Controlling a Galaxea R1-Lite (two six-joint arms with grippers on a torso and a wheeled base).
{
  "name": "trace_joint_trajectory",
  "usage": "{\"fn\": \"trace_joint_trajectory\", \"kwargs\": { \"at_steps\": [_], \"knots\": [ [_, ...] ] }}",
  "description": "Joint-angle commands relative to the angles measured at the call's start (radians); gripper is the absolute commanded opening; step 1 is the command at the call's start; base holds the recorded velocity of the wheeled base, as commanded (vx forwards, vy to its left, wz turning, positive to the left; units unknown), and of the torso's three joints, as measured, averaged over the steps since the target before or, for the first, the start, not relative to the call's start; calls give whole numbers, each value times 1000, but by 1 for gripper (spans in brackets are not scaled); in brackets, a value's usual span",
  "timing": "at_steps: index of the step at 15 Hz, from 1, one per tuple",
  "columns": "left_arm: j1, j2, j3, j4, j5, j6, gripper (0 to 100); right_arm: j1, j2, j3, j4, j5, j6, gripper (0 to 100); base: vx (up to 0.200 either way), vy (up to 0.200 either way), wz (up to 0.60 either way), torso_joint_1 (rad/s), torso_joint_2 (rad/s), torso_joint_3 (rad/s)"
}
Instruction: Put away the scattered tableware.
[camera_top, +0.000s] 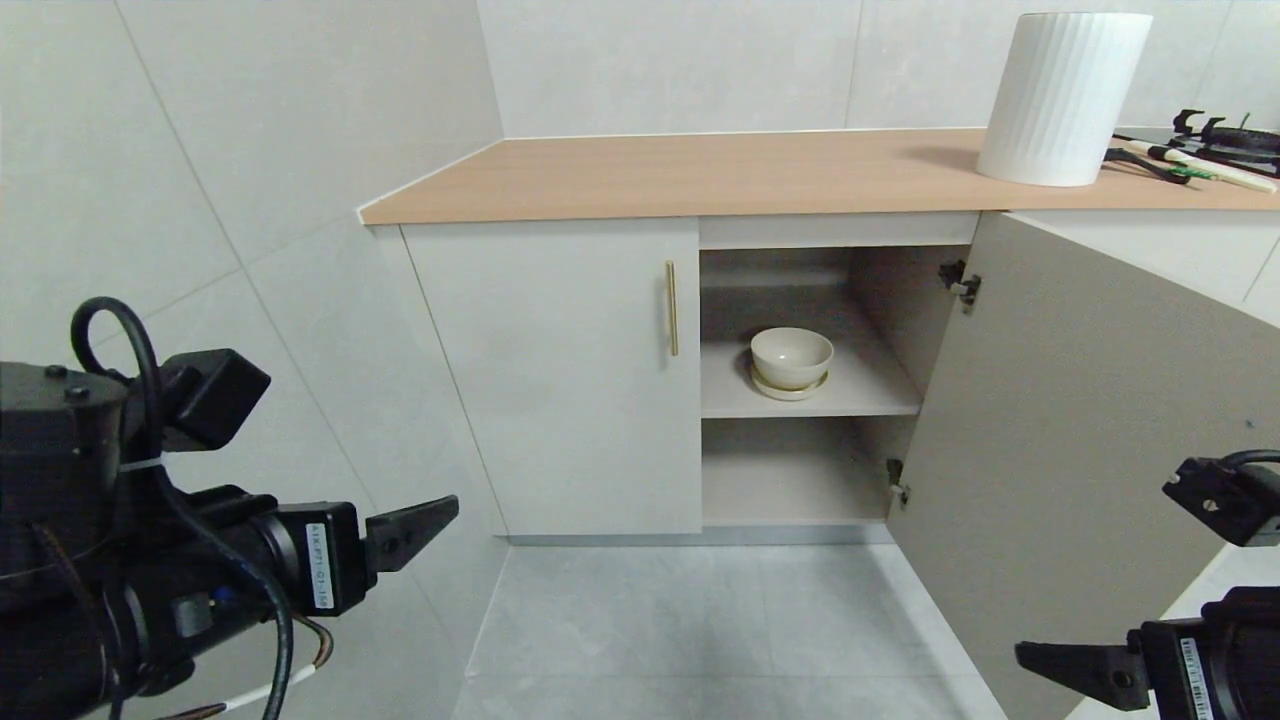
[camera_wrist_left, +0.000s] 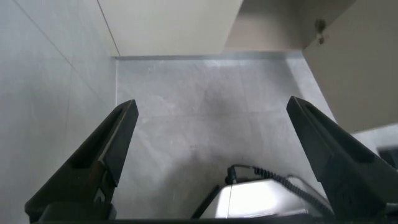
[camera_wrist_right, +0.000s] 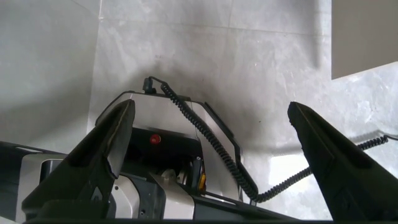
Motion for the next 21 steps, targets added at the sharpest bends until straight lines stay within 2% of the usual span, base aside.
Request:
{"fn": "trace_joint_trajectory", "kwargs": {
  "at_steps": [1, 6, 15, 21],
  "knots": [
    [6, 2, -7, -2, 4, 0, 100, -1, 6, -1, 0, 0, 1, 100, 0, 0, 0, 0, 0, 0],
    [12, 22, -10, 1, 4, 0, 100, -1, 5, -1, 0, 0, 1, 100, 0, 0, 0, 0, 0, 0],
    [12, 46, -21, 1, 4, 2, 100, -3, 2, -2, 0, -2, 2, 100, 0, -200, 0, 1, 3, 2],
    [12, 48, -21, 1, 4, 2, 100, -101, 20, -8, 3, -2, -5, 100, 0, -200, 0, 5, 2, 4]
  ]
}}
